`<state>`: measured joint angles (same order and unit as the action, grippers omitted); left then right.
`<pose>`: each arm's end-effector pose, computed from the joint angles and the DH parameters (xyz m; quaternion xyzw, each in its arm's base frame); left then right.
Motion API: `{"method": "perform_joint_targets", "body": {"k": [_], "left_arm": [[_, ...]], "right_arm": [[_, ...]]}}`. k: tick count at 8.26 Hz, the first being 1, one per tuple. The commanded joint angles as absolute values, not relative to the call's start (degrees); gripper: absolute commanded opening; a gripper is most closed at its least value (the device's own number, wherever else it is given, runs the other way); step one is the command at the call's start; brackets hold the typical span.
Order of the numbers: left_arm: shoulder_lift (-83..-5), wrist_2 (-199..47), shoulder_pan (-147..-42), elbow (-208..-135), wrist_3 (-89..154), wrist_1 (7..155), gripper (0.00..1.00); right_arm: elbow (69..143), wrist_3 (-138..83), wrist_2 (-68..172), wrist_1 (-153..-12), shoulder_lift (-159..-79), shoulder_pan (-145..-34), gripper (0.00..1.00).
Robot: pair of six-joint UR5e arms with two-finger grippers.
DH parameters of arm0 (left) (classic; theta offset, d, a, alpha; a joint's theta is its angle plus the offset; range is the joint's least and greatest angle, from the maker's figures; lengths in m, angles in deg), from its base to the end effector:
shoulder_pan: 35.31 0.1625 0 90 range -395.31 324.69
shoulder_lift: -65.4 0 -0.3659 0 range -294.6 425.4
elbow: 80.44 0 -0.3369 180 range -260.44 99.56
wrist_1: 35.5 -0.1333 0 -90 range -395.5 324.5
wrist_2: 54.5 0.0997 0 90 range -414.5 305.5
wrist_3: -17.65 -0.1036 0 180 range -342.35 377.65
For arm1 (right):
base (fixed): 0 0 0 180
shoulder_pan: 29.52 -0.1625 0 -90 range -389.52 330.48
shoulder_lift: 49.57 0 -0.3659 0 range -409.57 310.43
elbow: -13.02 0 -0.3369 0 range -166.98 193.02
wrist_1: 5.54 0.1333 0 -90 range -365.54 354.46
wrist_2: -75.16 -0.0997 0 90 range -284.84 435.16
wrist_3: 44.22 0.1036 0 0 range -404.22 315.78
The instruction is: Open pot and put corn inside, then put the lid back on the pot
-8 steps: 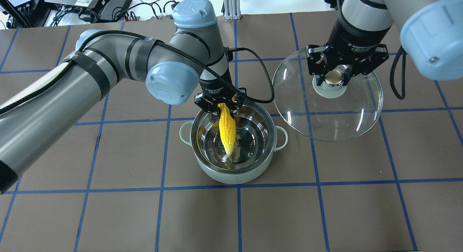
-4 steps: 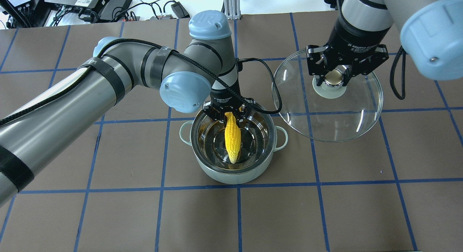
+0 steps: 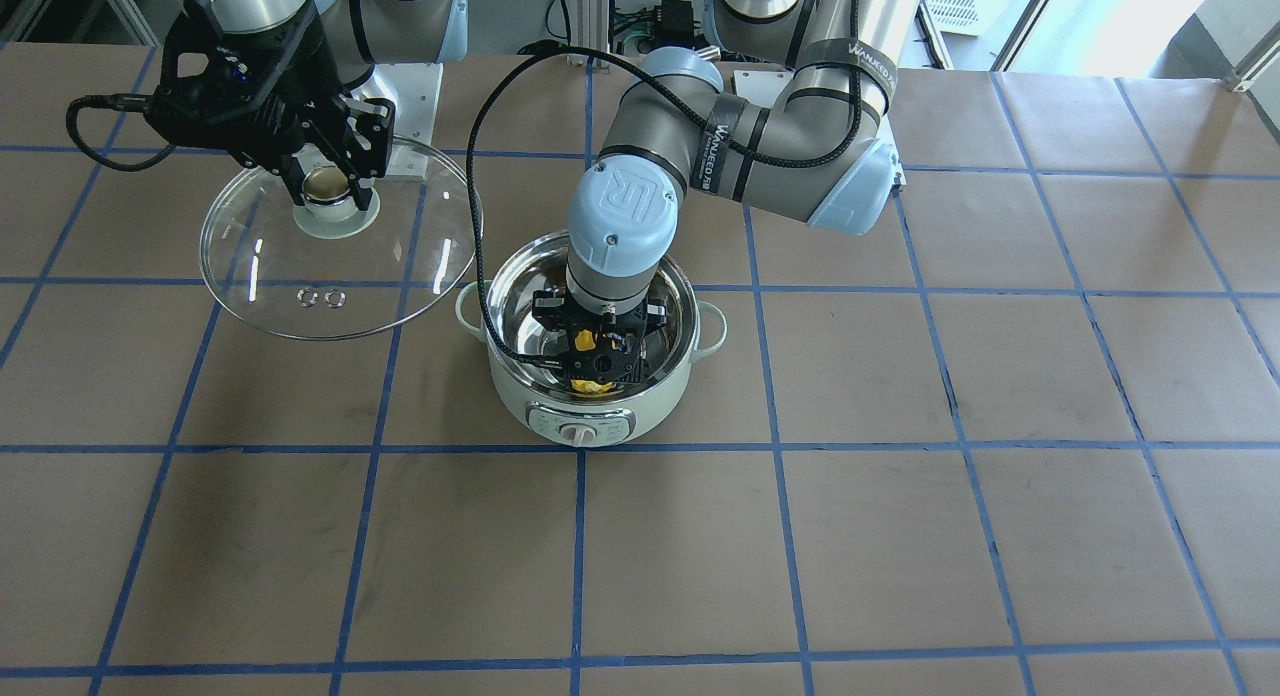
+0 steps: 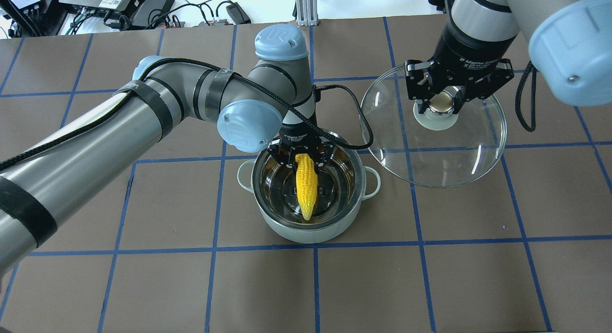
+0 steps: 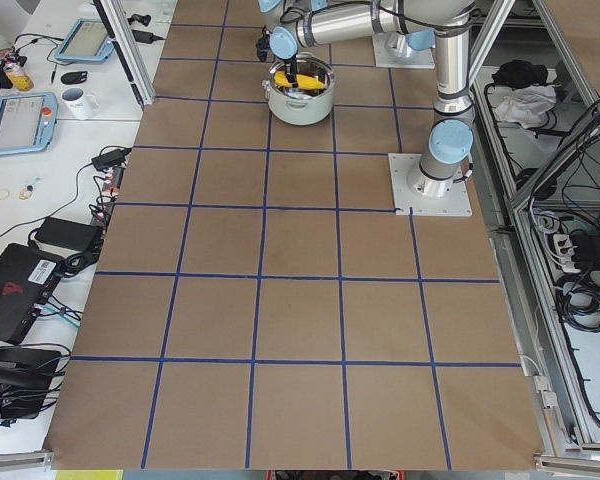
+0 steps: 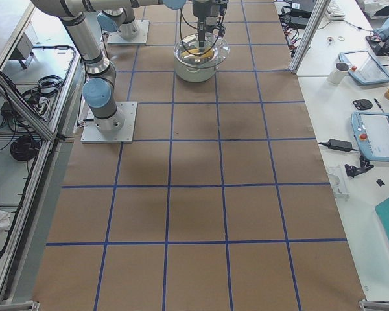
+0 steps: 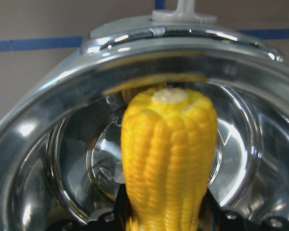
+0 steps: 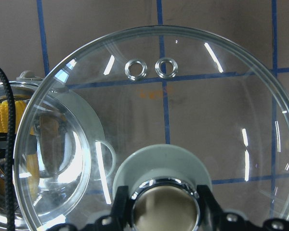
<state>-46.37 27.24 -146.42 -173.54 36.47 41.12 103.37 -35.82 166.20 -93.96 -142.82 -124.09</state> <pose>-0.3250 -0.4305 0.2403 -0.0126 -0.9923 -0.1183 0.0333 0.1643 -0.4060 0.4436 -0.0335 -0.9993 0.0125 0.0077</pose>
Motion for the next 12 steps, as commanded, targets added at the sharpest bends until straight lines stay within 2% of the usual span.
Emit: {"method": "perform_joint_targets", "body": {"k": [1,4,7,12], "left_arm": [[-45.1,33.2,-146.2,-173.3,36.3,43.2,1.0],[-42.3,34.2,-144.1,-170.6,35.9,50.1,1.0],[-40.3,38.6,-136.8,-164.9,30.6,57.8,1.0],[-36.4,38.7,-128.2,-163.6,22.3,57.7,1.0]], "right_arm": [[103.4,-35.8,166.2,-94.0,-142.8,-124.0,0.26],[103.4,-35.9,166.5,-94.0,-142.8,-124.1,0.26],[103.7,-35.0,165.8,-94.2,-142.2,-126.1,0.26],[102.3,-19.2,165.9,-103.4,-130.5,-142.2,0.26]]}}
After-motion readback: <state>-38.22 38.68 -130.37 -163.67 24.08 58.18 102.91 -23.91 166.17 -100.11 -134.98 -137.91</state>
